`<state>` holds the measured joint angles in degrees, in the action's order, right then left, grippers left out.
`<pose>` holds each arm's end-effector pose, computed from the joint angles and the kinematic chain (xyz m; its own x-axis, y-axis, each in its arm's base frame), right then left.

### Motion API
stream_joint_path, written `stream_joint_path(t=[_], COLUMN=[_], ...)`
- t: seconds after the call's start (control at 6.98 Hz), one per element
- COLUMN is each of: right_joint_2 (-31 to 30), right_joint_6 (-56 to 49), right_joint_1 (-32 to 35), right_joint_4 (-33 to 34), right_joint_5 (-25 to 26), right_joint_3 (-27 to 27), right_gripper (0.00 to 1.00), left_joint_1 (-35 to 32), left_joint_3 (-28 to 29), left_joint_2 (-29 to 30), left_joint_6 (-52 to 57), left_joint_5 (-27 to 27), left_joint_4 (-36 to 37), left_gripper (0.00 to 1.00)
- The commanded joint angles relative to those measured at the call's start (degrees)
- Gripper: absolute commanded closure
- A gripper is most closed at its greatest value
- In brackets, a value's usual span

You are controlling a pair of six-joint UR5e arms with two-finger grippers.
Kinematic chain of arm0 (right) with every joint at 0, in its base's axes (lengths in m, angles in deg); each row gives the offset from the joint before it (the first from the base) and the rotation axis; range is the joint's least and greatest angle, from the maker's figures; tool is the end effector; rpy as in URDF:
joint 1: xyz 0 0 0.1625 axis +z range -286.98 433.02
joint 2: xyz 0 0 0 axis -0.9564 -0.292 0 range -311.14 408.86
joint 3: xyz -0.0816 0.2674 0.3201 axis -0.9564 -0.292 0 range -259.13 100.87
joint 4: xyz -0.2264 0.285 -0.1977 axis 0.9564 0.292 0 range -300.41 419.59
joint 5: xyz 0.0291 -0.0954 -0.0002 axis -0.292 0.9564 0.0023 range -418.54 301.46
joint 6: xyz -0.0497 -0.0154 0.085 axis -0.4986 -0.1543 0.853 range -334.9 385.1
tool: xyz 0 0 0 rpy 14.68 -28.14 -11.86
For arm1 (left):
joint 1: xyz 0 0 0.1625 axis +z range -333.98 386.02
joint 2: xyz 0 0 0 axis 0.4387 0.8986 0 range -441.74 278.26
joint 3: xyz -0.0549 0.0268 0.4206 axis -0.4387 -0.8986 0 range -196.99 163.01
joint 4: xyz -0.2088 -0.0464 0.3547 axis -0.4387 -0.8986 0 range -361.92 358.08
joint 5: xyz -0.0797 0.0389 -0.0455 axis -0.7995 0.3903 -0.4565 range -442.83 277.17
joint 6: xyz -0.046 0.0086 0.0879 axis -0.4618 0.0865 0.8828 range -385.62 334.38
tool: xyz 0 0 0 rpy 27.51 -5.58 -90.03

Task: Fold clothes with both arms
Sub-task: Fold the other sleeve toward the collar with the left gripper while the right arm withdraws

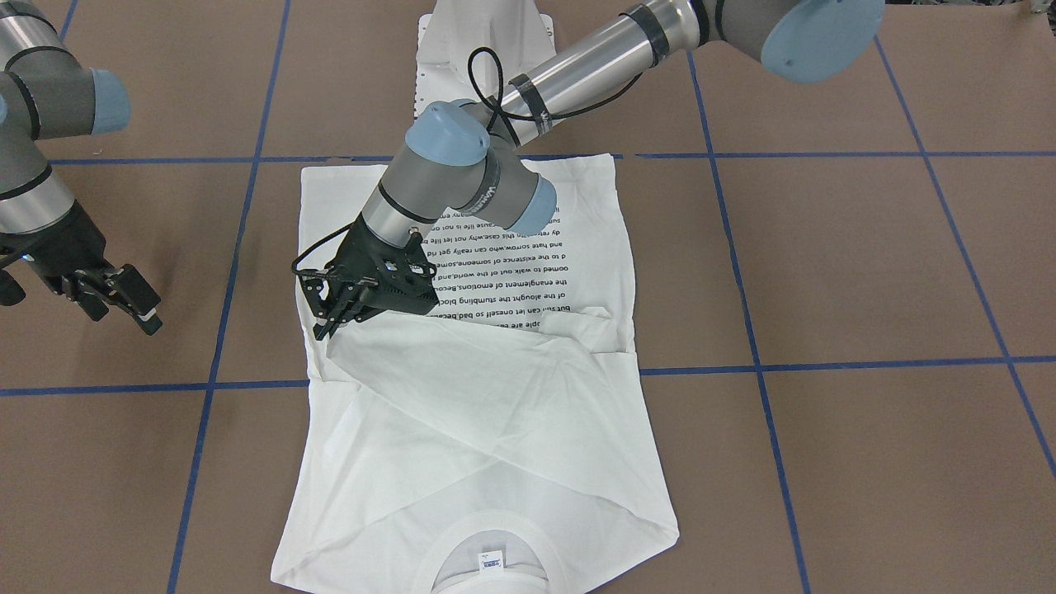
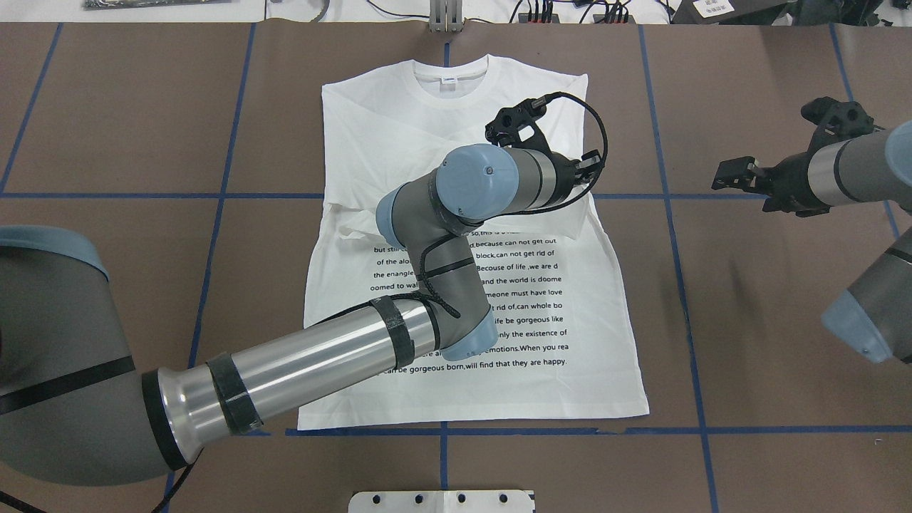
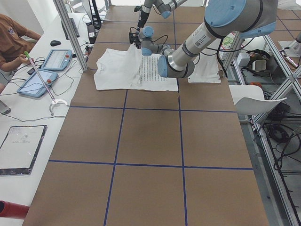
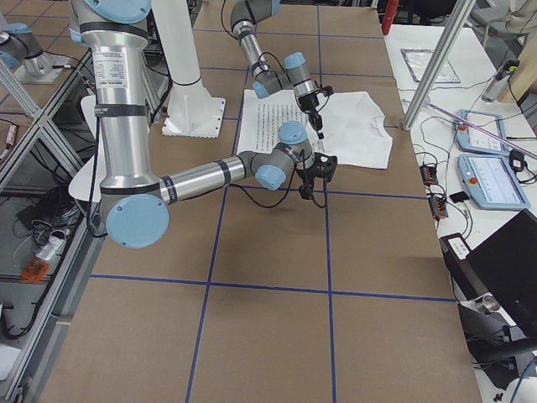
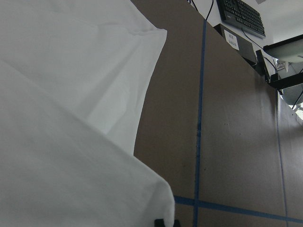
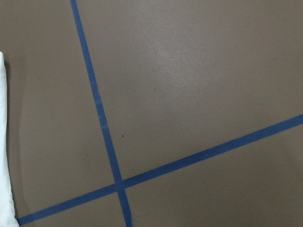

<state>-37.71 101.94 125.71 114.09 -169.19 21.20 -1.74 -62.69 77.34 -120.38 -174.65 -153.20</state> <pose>-0.2505 -0.4906 0.4787 0.5177 0.3278 0.7903 -0.4768 0.8775 -0.0516 0.6997 -0.5153 0.0573 0.0242 -0.1064 -0.9940 0.4411 0.8934 -0.0849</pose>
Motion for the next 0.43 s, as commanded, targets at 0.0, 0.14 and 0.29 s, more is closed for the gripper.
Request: stream_joint_path(t=[0.0,0.14,0.29], right_joint_2=[0.0,0.0,0.0], right_joint_6=[0.1,0.2,0.2], right_joint_1=[0.0,0.0,0.0], right_joint_4=[0.0,0.0,0.0], right_joint_5=[0.0,0.0,0.0], right_joint_3=[0.0,0.0,0.0], right_gripper=[0.0,0.0,0.0], left_joint_1=[0.2,0.3,0.3], left_joint_3=[2.5,4.8,5.0], left_joint_2=[1.4,2.5,2.7], left_joint_6=[0.0,0.0,0.0], left_joint_5=[1.8,2.8,3.2], left_joint_4=[-0.7,-1.6,-1.8], left_gripper=[1.0,1.0,1.0])
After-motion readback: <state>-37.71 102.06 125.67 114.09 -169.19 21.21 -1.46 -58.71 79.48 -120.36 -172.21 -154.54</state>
